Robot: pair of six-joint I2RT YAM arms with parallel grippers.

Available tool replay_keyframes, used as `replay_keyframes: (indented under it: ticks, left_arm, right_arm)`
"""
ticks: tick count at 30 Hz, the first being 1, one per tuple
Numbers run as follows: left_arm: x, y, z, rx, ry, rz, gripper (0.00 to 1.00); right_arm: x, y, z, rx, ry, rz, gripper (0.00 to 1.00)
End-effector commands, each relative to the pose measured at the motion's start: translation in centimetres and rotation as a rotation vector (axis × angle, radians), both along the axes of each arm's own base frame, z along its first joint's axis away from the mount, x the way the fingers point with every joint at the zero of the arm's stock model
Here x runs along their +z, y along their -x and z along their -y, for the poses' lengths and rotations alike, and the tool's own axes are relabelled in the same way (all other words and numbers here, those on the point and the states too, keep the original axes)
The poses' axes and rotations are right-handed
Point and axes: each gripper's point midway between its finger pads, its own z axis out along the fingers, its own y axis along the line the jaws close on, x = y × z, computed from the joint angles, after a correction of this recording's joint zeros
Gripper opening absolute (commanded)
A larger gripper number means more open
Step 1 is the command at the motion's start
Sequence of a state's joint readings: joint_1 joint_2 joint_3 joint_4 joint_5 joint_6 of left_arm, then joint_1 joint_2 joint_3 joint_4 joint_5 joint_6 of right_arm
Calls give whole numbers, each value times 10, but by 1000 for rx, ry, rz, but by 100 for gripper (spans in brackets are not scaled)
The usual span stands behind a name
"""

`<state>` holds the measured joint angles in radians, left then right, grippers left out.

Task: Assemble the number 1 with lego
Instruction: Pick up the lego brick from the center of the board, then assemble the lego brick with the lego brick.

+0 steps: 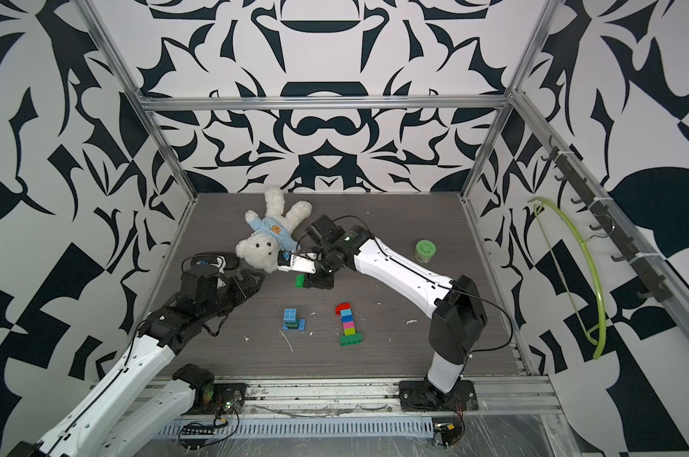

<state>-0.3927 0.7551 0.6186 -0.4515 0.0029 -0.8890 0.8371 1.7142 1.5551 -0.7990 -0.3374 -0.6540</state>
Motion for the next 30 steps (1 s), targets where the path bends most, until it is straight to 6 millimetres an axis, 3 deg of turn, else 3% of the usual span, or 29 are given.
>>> replay_keyframes:
  ticks: [1,7,13,30]
  left_arm:
    - [-16,10,-8,41,-6,-60,98]
    - [-21,17,-14,82,14,-79,98]
    - [-24,21,-16,109,39,-84,98]
    - [-26,25,-19,138,70,-79,97]
  right_arm:
    - [3,27,-5,-41,28,-30,19]
    - [-8,54,-25,-88,54,-34,16]
    - [-24,62,-34,-117,115,-20,15]
    - [-40,46,-49,-96,172,47,15]
